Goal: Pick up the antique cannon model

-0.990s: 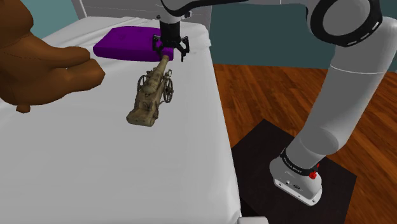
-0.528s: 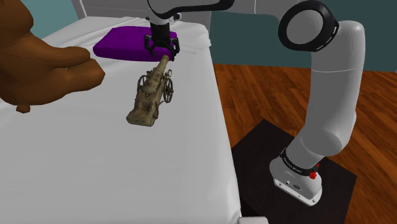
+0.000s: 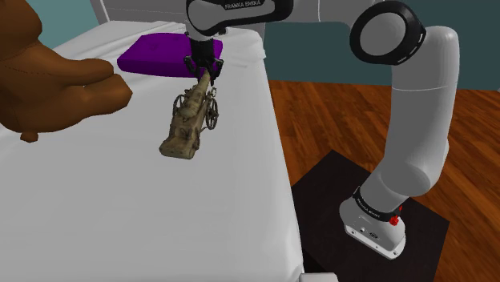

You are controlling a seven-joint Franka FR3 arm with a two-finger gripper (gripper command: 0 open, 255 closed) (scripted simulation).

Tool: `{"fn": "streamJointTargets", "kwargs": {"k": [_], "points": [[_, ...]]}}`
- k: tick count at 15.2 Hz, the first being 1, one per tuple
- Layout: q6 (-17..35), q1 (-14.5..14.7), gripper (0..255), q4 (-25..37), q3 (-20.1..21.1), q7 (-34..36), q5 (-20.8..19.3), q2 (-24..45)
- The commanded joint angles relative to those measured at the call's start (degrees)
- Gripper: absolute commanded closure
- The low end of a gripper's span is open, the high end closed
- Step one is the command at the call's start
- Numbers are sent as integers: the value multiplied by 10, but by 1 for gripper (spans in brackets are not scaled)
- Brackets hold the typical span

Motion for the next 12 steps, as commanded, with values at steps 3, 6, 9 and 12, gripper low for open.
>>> {"fn": "streamJointTargets", "kwargs": {"k": [3,6,9,12], "points": [[1,0,255,-1,0,0,0,0],[1,0,255,-2,0,0,0,-1],[-7,1,255,7,0,-1,0,0],[-30,3,255,32,1,-4,1,1]]}}
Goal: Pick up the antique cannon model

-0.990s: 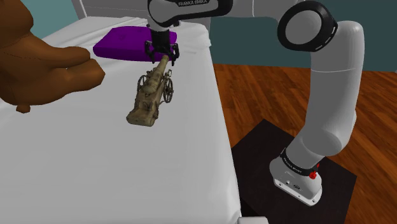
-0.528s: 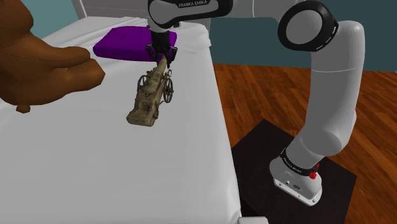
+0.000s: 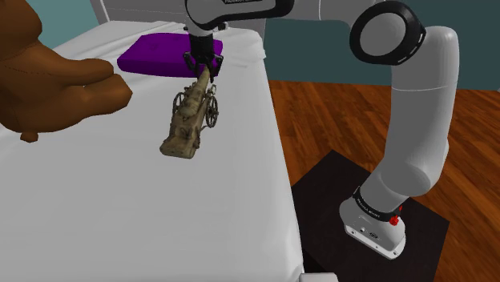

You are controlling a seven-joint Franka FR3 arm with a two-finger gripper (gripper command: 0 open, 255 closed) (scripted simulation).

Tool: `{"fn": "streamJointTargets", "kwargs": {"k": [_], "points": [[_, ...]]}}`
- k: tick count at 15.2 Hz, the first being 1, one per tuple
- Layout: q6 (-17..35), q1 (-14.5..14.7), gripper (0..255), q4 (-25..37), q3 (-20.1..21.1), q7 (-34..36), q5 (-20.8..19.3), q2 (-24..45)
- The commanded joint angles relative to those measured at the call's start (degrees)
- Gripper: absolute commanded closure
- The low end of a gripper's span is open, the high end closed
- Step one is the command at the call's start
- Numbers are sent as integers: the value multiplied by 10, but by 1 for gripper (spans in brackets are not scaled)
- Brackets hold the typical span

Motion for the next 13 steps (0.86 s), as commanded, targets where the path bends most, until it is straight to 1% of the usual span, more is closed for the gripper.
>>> {"fn": "streamJointTargets", "kwargs": {"k": [1,11,13], "points": [[-17,2,255,20,0,-2,0,1],[-106,18,255,129,0,-10,-5,21],[-107,18,255,131,0,-10,-5,22]]}}
